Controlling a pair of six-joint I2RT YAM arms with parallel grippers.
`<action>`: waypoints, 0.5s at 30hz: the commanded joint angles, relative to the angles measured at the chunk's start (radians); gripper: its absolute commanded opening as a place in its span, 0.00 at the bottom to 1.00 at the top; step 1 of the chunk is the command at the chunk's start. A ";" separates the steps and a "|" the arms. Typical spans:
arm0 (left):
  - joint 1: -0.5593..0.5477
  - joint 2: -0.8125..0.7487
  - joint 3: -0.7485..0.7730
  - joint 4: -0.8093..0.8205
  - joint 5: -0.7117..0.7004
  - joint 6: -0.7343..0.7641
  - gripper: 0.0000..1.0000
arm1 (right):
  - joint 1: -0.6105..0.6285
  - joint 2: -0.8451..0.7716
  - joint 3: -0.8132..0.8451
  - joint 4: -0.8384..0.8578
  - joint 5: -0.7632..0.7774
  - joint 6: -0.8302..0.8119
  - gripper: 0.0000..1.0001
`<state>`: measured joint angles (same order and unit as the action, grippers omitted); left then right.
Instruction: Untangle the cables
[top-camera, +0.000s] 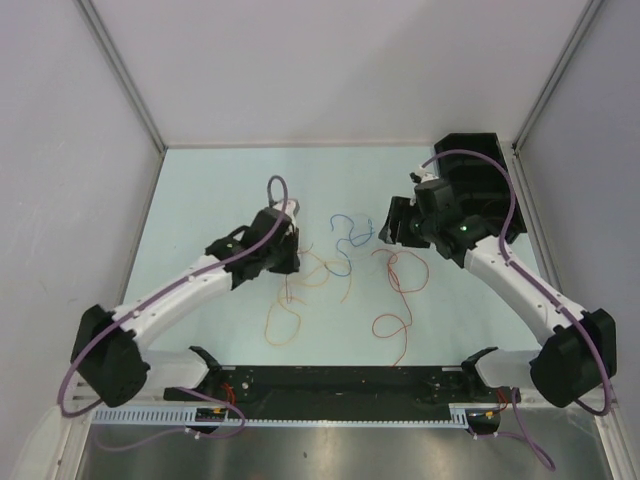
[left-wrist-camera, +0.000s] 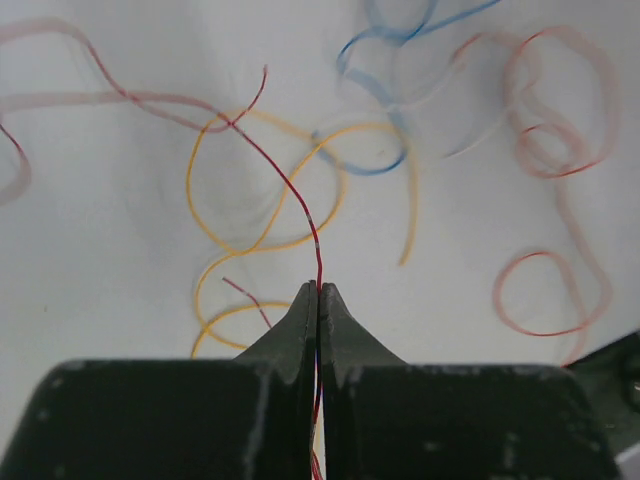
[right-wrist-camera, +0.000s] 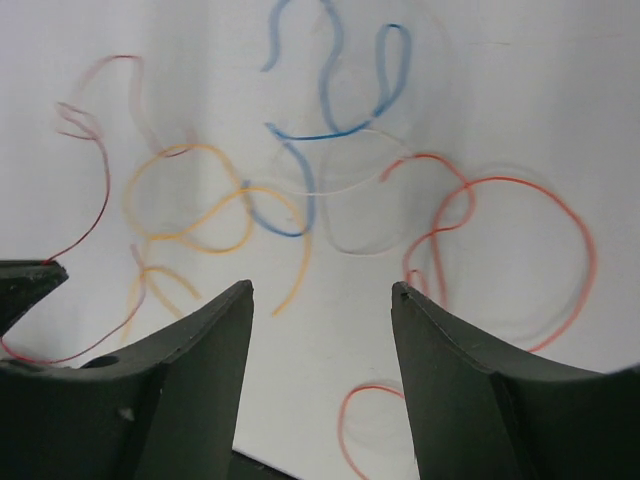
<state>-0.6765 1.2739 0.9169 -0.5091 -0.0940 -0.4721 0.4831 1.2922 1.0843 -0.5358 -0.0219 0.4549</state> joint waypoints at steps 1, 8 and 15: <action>-0.008 -0.163 0.177 -0.072 0.117 0.082 0.00 | -0.012 -0.096 0.006 0.161 -0.272 0.092 0.62; -0.006 -0.269 0.122 -0.039 0.278 0.142 0.00 | 0.017 -0.047 0.006 0.330 -0.449 0.275 0.63; -0.006 -0.349 0.022 0.046 0.338 0.153 0.00 | 0.084 0.103 0.006 0.457 -0.449 0.471 0.63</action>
<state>-0.6773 0.9756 0.9703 -0.5186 0.1730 -0.3550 0.5251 1.3170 1.0828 -0.1860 -0.4458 0.7746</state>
